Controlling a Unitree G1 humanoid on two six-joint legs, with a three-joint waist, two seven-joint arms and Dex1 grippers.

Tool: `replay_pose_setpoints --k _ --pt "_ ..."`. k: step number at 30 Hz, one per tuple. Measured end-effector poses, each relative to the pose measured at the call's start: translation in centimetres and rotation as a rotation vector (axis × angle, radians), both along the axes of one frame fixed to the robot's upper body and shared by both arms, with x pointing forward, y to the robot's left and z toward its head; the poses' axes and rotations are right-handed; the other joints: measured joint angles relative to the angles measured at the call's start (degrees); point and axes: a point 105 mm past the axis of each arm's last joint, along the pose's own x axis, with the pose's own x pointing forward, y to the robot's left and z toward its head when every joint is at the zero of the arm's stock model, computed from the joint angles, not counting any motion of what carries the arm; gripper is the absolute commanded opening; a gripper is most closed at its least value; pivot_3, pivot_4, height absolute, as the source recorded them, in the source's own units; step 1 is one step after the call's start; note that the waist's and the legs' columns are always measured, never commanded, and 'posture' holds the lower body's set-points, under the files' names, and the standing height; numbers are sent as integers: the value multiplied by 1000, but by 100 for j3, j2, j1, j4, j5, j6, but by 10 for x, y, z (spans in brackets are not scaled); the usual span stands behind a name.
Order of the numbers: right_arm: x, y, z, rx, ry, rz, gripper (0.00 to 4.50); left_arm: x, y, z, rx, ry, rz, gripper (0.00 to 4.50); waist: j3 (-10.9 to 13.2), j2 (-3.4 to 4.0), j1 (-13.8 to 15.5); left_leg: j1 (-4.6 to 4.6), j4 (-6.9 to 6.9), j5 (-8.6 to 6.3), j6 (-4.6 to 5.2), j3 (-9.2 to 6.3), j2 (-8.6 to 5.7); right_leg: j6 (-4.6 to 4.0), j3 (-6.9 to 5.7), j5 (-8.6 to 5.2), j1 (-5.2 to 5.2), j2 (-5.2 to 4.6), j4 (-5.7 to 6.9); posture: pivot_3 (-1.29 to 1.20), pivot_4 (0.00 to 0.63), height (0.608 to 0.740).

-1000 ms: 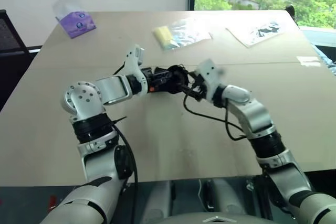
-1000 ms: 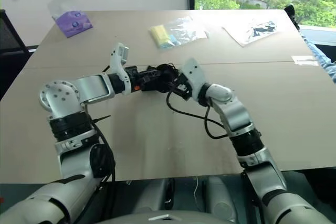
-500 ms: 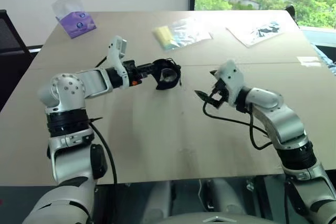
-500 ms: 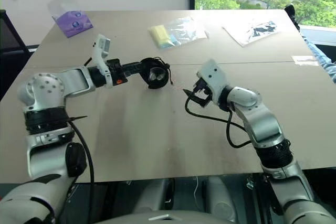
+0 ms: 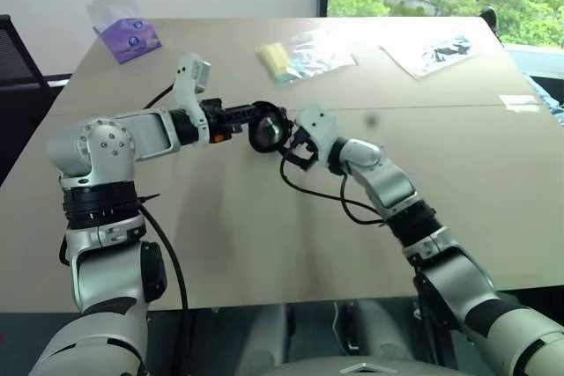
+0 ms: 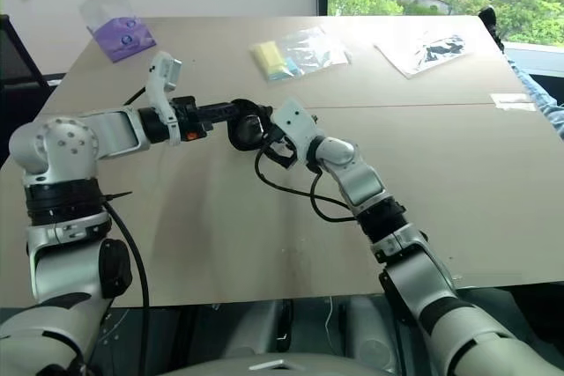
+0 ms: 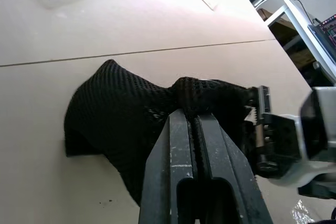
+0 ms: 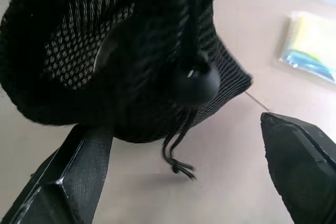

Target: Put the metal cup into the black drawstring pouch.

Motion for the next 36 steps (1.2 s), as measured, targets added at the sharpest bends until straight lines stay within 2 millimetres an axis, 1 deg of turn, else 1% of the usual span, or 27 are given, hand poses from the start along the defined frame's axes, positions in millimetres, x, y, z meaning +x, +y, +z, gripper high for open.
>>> replay_pose_setpoints --k 4,7,8,13,17,21,23,24,25,27,29,31,32,34,36 --pt "5 -6 -5 20 8 -20 2020 -8 6 -3 -1 8 19 0 1 1 -4 0 -1 0 0 -1 1 0 1 0 -1 -1 1 0 150 740" --pt "8 -11 -4 10 -4 -29 447 -11 12 -5 -4 11 47 0 1 1 -3 0 -2 0 0 -1 1 0 0 0 -1 0 1 0 150 740" --pt "8 -12 -4 8 -4 -30 211 -11 12 -5 -3 12 47 0 0 1 -3 0 -2 0 0 -1 1 0 0 0 -1 0 1 0 150 740" --pt "3 -23 -3 27 -14 -11 211 -11 13 -5 -9 10 46 0 0 1 2 0 -2 0 0 0 1 0 0 0 -1 -1 0 0 150 740" --pt "-1 -26 -1 33 -19 -1 211 -11 16 -5 -15 4 47 0 0 1 -10 1 -4 0 -1 0 1 0 1 0 -1 0 1 0 150 740" --pt "-1 -31 5 47 -42 -29 211 -10 18 -5 -13 0 45 0 1 1 -3 2 -5 0 -1 0 1 0 1 0 -2 -1 1 0 150 740" --pt "-1 -36 10 47 -62 -47 211 -12 18 -11 -2 8 37 0 1 1 -2 2 -6 0 -1 2 1 0 4 0 -2 -3 0 0 150 740" --pt "-1 -39 14 45 -75 -57 0 -14 18 -15 1 13 28 431 1 2 -1 2 -6 0 -1 2 1 0 6 0 -2 -4 0 0 150 740" --pt "0 -42 19 38 -97 -69 0 -16 17 -18 5 8 20 574 1 2 0 1 -7 0 -1 2 1 0 7 0 -2 -5 -1 0 150 740" --pt "-1 -51 33 16 -153 -85 0 -22 14 -22 0 -6 -15 1327 2 2 3 0 -8 0 -1 1 1 0 12 0 -4 -6 -1 0 150 740" --pt "-3 -64 51 2 -204 -110 0 -30 6 -18 0 -50 -66 2330 4 3 17 -1 -11 0 -1 -1 1 -1 17 0 -4 -9 -3 0 150 740" --pt "-8 -71 76 8 -266 -117 0 -34 -1 -9 -11 -103 -112 3168 4 3 28 -1 -13 0 -1 -1 1 -1 17 0 -4 -9 -3 0 150 740" --pt "-10 -71 87 18 -290 -113 0 -36 -3 -6 -18 -118 -129 3168 4 3 27 0 -13 -1 0 0 1 -1 18 0 -3 -9 -2 0 150 740" --pt "-19 -71 115 19 -363 -96 0 -40 -9 1 -28 -164 -173 3168 4 3 5 0 -14 -1 0 1 1 -1 18 0 -4 -7 -2 0 150 740" --pt "-26 -74 134 7 -410 -82 0 -42 -21 14 -65 -217 -218 3168 5 2 25 -1 -15 -1 1 -1 1 -1 16 0 -4 -8 -3 0 150 740"
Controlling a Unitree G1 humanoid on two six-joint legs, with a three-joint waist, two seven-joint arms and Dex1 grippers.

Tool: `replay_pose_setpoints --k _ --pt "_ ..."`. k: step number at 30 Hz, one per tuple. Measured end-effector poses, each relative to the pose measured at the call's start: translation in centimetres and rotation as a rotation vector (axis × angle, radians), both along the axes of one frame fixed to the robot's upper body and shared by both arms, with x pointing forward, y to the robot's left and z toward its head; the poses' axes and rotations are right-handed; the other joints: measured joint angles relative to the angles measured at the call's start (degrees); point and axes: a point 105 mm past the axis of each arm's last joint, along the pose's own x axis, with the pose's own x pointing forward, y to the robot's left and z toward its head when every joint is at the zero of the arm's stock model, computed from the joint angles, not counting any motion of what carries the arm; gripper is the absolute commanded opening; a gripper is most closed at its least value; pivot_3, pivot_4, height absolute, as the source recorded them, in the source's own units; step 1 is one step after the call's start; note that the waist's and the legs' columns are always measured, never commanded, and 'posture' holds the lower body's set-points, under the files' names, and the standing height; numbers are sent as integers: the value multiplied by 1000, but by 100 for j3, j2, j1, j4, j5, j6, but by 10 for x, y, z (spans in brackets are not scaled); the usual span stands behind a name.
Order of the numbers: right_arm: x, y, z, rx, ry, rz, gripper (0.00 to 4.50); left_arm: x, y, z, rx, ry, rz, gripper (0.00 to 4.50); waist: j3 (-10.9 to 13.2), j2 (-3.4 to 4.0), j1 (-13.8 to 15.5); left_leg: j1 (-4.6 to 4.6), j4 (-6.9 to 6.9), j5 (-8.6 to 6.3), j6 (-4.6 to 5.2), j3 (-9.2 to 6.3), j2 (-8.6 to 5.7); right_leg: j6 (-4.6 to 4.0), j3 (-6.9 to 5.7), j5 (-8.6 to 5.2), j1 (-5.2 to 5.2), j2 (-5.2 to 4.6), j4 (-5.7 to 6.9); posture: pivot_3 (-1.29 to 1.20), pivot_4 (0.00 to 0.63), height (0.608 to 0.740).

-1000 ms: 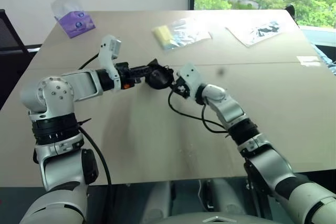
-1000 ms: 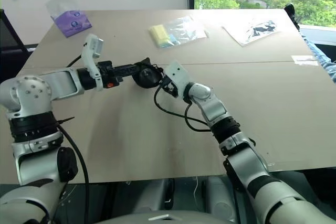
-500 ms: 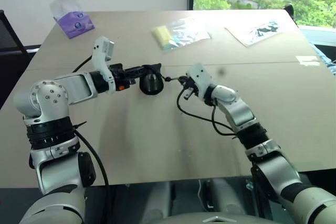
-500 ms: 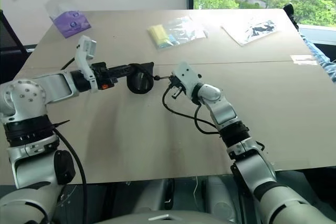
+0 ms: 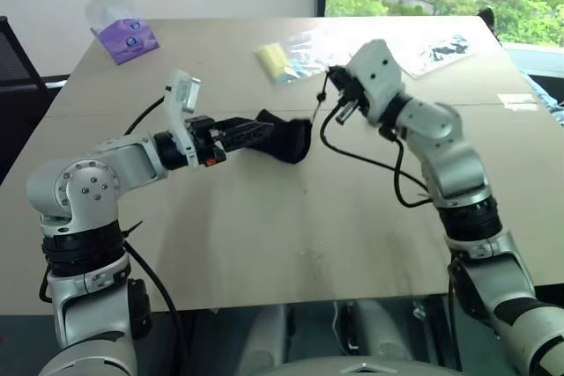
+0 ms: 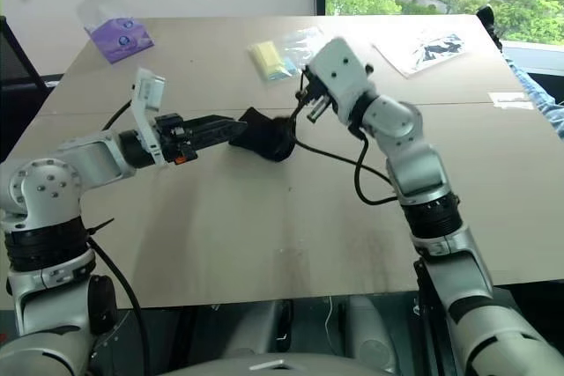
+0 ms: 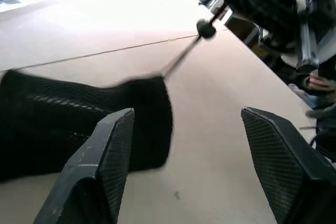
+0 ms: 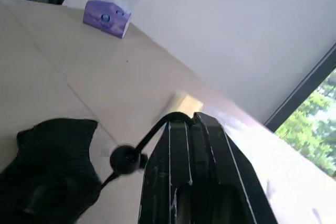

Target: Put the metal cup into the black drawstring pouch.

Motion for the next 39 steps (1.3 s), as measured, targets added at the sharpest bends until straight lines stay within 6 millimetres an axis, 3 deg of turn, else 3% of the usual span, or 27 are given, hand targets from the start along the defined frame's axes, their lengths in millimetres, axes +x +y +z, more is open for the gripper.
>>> replay_pose_setpoints --k 6,12,22,27,30,35,39 --pt "-21 6 40 -42 -109 64 0 -5 -37 48 -48 -210 -92 3168 0 -2 27 -2 4 -1 2 2 -4 1 -8 0 4 -2 -4 0 150 740" --pt "-23 4 38 -98 -111 63 0 10 -71 37 -9 -277 -102 3168 0 -1 3 -1 3 0 2 8 -3 0 -7 0 2 7 -2 0 150 740" --pt "-29 2 40 -115 -128 45 0 32 -80 42 -19 -342 -88 3168 1 -1 13 -4 2 0 4 9 -3 0 -12 0 0 10 -5 0 150 740" --pt "-30 -1 35 -117 -112 35 0 32 -90 40 -13 -366 -117 3168 1 -1 16 -4 2 0 4 7 -2 0 -13 0 0 10 -5 0 150 740" --pt "-30 -1 35 -119 -112 27 0 31 -97 38 -17 -373 -134 2350 1 -1 7 -4 2 0 4 8 -2 0 -12 0 0 10 -4 0 150 740" --pt "-30 -2 33 -120 -101 20 0 31 -98 38 -24 -375 -136 203 1 -1 5 -4 2 0 4 7 -1 0 -13 0 0 10 -4 0 150 740" --pt "-29 -4 33 -118 -98 12 0 33 -99 31 24 -368 -137 198 1 -1 10 -4 3 0 4 7 -2 0 -14 0 0 16 -4 0 150 740"
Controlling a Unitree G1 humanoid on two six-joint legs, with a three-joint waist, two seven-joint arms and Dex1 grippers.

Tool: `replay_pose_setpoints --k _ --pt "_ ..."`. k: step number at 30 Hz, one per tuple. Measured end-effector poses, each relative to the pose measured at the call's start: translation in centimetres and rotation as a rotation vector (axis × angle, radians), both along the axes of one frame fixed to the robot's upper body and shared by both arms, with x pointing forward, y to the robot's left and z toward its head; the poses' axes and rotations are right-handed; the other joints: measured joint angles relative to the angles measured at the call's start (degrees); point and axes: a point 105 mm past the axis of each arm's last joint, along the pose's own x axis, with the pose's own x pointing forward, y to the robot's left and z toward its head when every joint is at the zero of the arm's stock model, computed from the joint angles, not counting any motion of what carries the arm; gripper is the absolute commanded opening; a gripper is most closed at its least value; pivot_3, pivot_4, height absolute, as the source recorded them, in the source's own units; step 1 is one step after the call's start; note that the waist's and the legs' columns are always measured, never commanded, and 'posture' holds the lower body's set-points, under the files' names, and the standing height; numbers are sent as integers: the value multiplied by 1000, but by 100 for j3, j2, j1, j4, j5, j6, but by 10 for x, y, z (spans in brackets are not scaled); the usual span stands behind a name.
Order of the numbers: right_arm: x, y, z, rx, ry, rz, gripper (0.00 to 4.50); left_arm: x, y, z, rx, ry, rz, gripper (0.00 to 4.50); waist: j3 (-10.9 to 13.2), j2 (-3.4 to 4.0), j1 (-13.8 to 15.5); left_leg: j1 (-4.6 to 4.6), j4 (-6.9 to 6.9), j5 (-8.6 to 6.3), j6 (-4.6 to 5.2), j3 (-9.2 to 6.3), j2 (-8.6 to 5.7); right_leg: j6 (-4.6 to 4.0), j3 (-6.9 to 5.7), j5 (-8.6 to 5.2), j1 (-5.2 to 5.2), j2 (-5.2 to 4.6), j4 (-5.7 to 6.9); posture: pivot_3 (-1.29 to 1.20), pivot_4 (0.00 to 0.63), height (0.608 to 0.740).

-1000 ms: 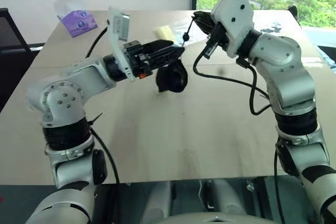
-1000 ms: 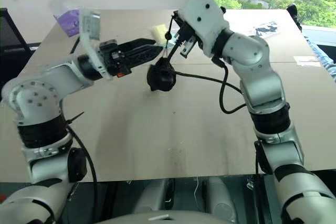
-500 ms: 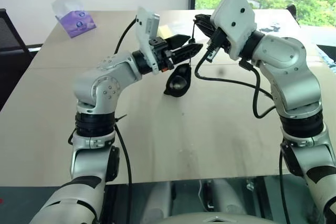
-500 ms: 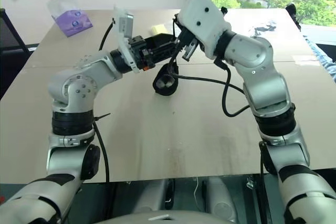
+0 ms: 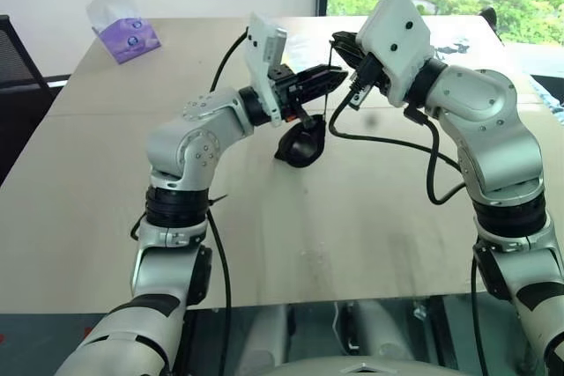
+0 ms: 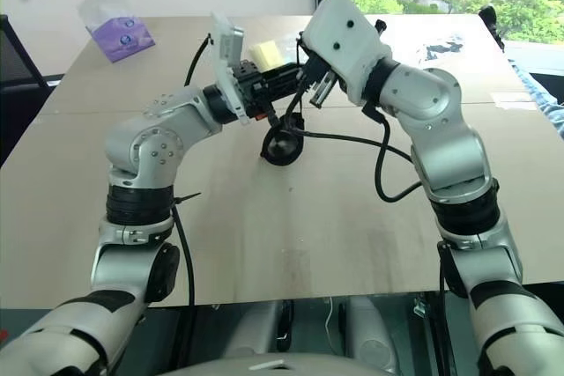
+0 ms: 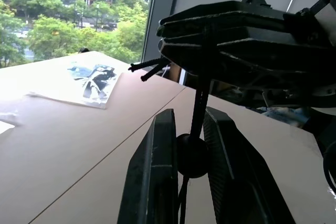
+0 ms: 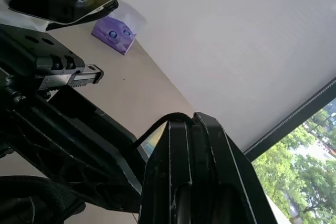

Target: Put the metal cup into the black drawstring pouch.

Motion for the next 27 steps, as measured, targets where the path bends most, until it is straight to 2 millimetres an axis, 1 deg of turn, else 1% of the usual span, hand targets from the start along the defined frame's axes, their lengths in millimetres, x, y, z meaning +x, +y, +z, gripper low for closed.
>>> replay_pose_setpoints --k 2,3,4,5,6,7,8,9,10,11,12,15,16,17,19,20,21,22,23,25,26,27 --pt "5 -5 2 36 10 -32 0 4 2 -9 44 11 24 198 0 0 0 1 0 0 0 0 0 0 0 0 1 -1 0 0 150 740" --pt "14 -18 5 102 23 -94 0 10 6 -24 97 36 61 198 -1 0 -2 7 0 0 0 1 0 0 2 0 7 0 1 0 150 740" --pt "27 -37 7 152 30 -185 0 15 12 -42 143 77 96 198 -2 1 2 10 0 0 1 2 -2 0 1 0 9 1 3 0 150 740" --pt "44 -70 2 178 41 -330 0 20 22 -66 193 141 134 198 -2 0 13 10 0 -2 6 2 -3 0 -1 0 10 3 2 0 150 740" --pt "55 -93 -8 183 69 -419 0 21 29 -79 211 179 156 198 -1 0 31 6 1 -2 7 1 -6 0 -2 0 9 1 1 0 150 740" --pt "64 -107 -30 175 137 -474 0 20 30 -82 214 184 151 198 5 -11 53 4 1 -4 10 -1 -4 -1 -1 0 8 1 0 0 150 740" --pt "70 -115 -47 178 186 -516 0 19 28 -83 224 179 145 198 6 -10 65 -1 3 -3 10 -4 -3 -1 2 0 7 0 -1 0 150 740" --pt "77 -127 -72 172 246 -561 0 17 25 -83 244 166 133 198 10 -2 80 -1 0 -1 6 6 -3 -1 8 0 2 0 1 0 150 740" --pt "79 -133 -88 165 284 -578 0 15 24 -83 253 159 124 198 18 11 89 -3 -2 -1 5 7 -3 -1 12 0 -1 0 0 0 150 740" --pt "80 -135 -93 163 294 -580 0 14 23 -84 258 160 122 198 23 19 89 -4 -2 1 3 9 -3 0 13 0 -4 1 0 0 150 740" --pt "81 -136 -95 164 291 -576 0 14 22 -87 268 162 119 198 25 23 77 -6 -7 1 2 22 -2 0 20 0 -17 1 4 0 150 740" --pt "79 -134 -88 170 247 -548 0 16 22 -87 286 134 150 198 24 24 23 -8 -9 1 2 22 3 0 22 0 -22 0 5 0 150 740" --pt "78 -134 -90 170 248 -545 0 18 22 -87 287 124 164 198 23 24 20 -6 -9 1 2 22 3 0 21 0 -20 0 6 0 150 740" --pt "73 -135 -96 171 257 -535 0 20 24 -87 288 91 196 198 22 23 22 -6 -9 0 4 20 3 0 22 0 -18 0 5 0 150 740" --pt "68 -136 -106 171 291 -522 0 20 25 -87 290 77 203 1231 22 23 20 -6 -7 -1 5 23 3 0 22 0 -17 1 5 0 150 740" --pt "62 -134 -115 180 331 -497 588 16 26 -87 279 84 191 1600 22 24 13 -6 -7 -1 6 24 3 0 23 0 -17 1 5 0 150 740" --pt "57 -134 -121 187 360 -487 926 13 28 -87 266 92 185 2087 22 24 1 -5 -7 -2 7 24 3 0 24 0 -17 0 6 0 150 740" --pt "51 -134 -126 192 386 -473 1459 10 29 -86 258 91 184 2659 22 24 -4 -5 -7 -4 11 23 4 0 23 0 -17 1 6 0 150 740" --pt "47 -133 -129 190 398 -462 1830 9 31 -86 257 90 187 3018 22 24 -6 -4 -7 -6 14 22 5 0 23 0 -17 0 7 0 150 740" --pt "33 -127 -136 183 436 -410 2813 5 37 -85 245 80 208 4023 22 24 -12 -4 -7 -12 24 21 8 0 25 0 -17 0 7 0 150 740" --pt "25 -125 -138 186 449 -388 3249 2 40 -84 233 76 214 4448 22 24 -11 -5 -7 -13 24 19 9 0 25 0 -18 0 7 0 150 740" --pt "15 -123 -140 192 468 -360 3669 -2 44 -81 223 69 225 4500 23 24 -7 -9 -8 -13 25 15 10 0 28 0 -17 -3 3 0 150 740"
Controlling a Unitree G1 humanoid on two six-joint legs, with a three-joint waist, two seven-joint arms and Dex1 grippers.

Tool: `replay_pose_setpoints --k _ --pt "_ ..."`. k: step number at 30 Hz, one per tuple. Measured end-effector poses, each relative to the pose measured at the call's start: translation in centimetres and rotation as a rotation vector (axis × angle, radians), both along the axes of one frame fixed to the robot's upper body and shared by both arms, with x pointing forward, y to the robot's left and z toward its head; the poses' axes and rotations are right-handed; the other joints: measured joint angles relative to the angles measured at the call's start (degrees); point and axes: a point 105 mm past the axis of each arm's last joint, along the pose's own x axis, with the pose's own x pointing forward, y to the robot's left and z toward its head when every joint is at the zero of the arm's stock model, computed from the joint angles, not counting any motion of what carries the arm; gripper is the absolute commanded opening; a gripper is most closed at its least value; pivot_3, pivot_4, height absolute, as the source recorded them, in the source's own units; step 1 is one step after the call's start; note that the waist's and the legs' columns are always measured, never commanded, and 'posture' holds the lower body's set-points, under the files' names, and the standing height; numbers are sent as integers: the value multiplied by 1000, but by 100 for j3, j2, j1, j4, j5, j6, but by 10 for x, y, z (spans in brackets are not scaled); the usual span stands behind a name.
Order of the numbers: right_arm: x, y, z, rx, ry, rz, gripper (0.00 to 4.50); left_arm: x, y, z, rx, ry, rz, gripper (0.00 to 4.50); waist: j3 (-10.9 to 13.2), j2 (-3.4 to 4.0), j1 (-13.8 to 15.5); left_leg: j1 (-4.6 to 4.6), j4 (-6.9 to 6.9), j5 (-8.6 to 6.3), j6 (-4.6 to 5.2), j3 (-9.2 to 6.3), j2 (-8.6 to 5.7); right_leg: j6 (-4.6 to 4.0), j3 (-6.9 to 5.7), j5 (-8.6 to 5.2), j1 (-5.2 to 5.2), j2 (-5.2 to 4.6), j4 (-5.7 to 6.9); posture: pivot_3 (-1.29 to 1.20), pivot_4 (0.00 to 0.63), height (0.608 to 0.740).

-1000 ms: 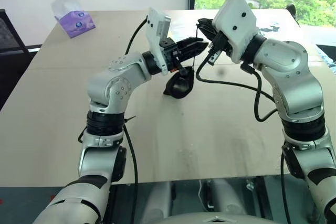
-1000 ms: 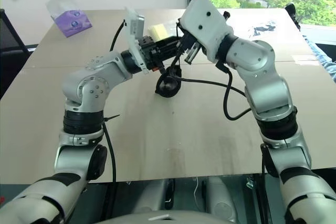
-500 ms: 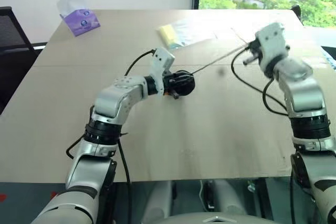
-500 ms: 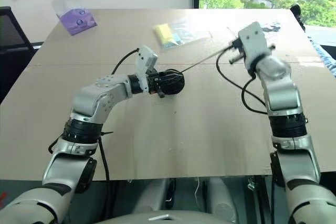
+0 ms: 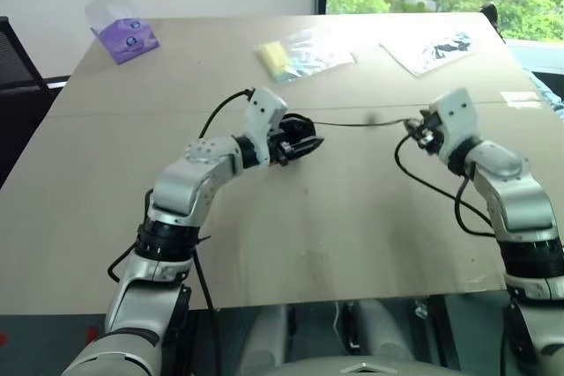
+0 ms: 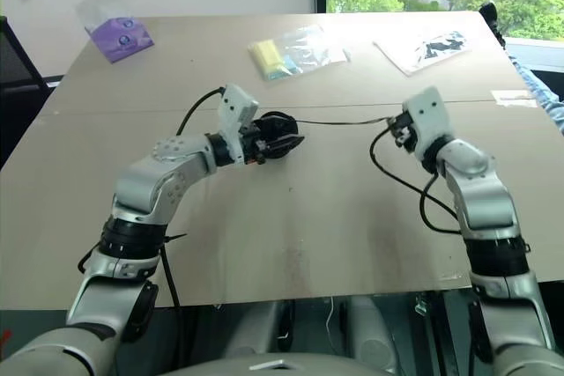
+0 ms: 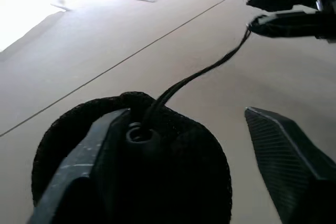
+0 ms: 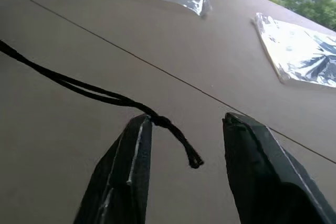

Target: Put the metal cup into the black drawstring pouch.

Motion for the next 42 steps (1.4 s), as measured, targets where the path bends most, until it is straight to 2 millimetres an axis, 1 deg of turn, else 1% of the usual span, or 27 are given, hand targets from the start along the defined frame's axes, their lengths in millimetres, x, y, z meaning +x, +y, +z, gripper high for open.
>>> replay_pose_setpoints --k 1,2,3,4,6,8,10,12,13,14,17,20,24,26,28,30,32,38,42 --pt "-12 0 -3 18 22 27 4126 -5 9 2 -4 -11 20 4500 0 0 2 -2 0 0 0 -2 0 0 3 0 0 -1 -2 0 150 740" --pt "-23 -2 -7 38 45 40 4478 -9 19 4 -8 -13 45 4500 0 0 4 -3 0 0 0 -2 0 0 5 0 0 -2 -2 0 150 740" --pt "-30 -3 -9 47 57 48 4478 -13 25 4 -16 -14 59 4500 0 0 7 -3 0 -1 1 -2 0 0 6 0 0 -4 -3 0 150 740" --pt "-41 -7 -14 61 84 57 4478 -19 36 2 -26 -1 87 4500 0 0 9 0 0 -1 1 -2 0 0 5 0 4 -5 -5 0 150 740" --pt "-53 -11 -16 80 98 59 4478 -26 51 -4 -29 21 136 4500 0 0 7 10 1 -1 2 -2 0 1 6 -1 17 -5 -4 0 150 740" --pt "-66 -17 -16 73 85 56 4478 -37 70 -10 -30 32 208 4500 0 0 7 26 2 -2 3 -4 0 1 5 -1 30 -5 -4 0 150 740" --pt "-72 -22 -14 77 74 44 4478 -41 84 -15 -36 33 276 4500 0 0 22 25 5 -2 3 -8 0 1 2 -1 31 -4 -2 0 150 740" --pt "-78 -27 -13 95 61 37 4478 -48 93 -16 -73 -3 325 4500 -3 -3 43 28 10 -2 3 -9 0 1 2 -1 37 -5 -2 0 150 740" --pt "-81 -29 -11 130 44 41 4478 -52 98 -18 -84 -21 347 4500 -6 -9 87 26 17 -2 3 -11 1 1 0 -1 37 -3 1 0 150 740" --pt "-85 -29 -12 130 43 61 4478 -61 99 -18 -99 -23 344 4500 -6 -9 110 26 19 -3 3 -10 1 1 1 -1 39 -3 0 0 150 740" --pt "-90 -32 -18 106 71 84 4478 -71 104 -25 -109 1 357 4500 -6 -8 130 26 19 -3 5 -10 1 0 1 -1 39 -4 -1 0 150 740" --pt "-90 -36 -19 87 77 103 4478 -86 117 -39 -114 45 397 4500 -6 -7 118 28 18 -4 5 -8 3 -1 3 -2 38 -3 -1 0 150 740" --pt "-92 -37 -22 89 83 117 4478 -99 131 -48 -109 67 445 4500 -7 -8 154 24 19 -4 5 -14 4 -2 -4 -3 39 -3 -2 0 150 740" --pt "-98 -37 -27 90 98 124 4478 -100 136 -47 -115 58 467 4500 -8 -9 181 23 21 -4 5 -15 3 -2 -5 -3 40 -4 -3 0 150 740" --pt "-108 -33 -33 93 118 141 4478 -99 147 -44 -125 46 510 4500 -8 -10 202 23 21 -4 5 -17 4 -2 -7 -3 40 -4 -4 0 150 740" --pt "-124 -29 -43 108 142 153 4478 -97 155 -44 -130 39 528 4500 -10 -10 209 23 20 -5 5 -17 4 -2 -8 -3 40 -3 -4 0 150 740" --pt "-133 -27 -49 126 154 152 4478 -96 159 -46 -123 47 522 4500 -11 -11 192 25 22 -4 6 -13 4 -2 -4 -3 42 -4 -4 0 150 740" --pt "-136 -31 -47 112 119 138 4478 -91 157 -40 -109 39 473 4500 -21 -23 137 30 24 -5 5 -13 7 -3 -5 -4 46 -2 -5 0 150 740" --pt "-136 -37 -49 103 112 112 4478 -91 152 -43 -115 51 445 4500 -22 -22 144 28 23 -5 5 -14 7 -3 -5 -4 46 -2 -5 0 150 740"
